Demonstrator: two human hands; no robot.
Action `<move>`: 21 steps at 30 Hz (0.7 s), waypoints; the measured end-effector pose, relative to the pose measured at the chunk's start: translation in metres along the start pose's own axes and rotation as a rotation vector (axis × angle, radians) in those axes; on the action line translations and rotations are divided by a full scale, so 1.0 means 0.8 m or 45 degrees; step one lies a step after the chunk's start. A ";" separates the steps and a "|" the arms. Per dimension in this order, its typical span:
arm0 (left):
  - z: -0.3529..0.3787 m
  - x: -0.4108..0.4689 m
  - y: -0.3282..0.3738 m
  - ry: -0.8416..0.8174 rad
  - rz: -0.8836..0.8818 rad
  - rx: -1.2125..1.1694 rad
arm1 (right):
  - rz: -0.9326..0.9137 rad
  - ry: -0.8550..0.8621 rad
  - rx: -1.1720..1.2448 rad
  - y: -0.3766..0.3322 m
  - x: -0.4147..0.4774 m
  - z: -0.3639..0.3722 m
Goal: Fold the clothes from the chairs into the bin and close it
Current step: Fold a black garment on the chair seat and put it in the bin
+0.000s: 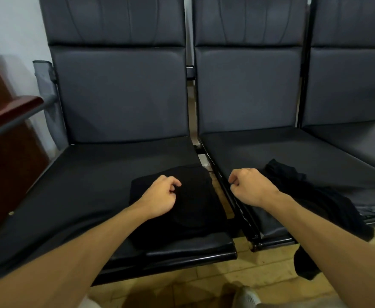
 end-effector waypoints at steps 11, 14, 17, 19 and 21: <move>-0.062 -0.069 -0.109 -0.355 -0.085 0.686 | -0.067 -0.110 0.088 -0.105 0.011 0.042; -0.090 -0.082 -0.141 -0.338 -0.174 0.628 | -0.202 -0.188 0.048 -0.146 0.014 0.069; -0.096 -0.091 -0.153 -0.345 -0.167 0.552 | -0.403 -0.290 0.067 -0.194 0.007 0.098; -0.096 -0.092 -0.152 -0.341 -0.128 0.573 | -0.537 -0.405 0.089 -0.226 -0.003 0.120; -0.098 -0.091 -0.150 -0.316 -0.089 0.573 | -0.626 -0.541 0.045 -0.247 -0.015 0.144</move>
Point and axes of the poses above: each hand's wrist, its own x-axis towards the middle knuckle, its own z-axis out of the palm, y = z × x, the point moved 7 cm from there along x, towards the middle knuckle, and after that the axes turned 10 degrees about y, right-handed, at the moved point
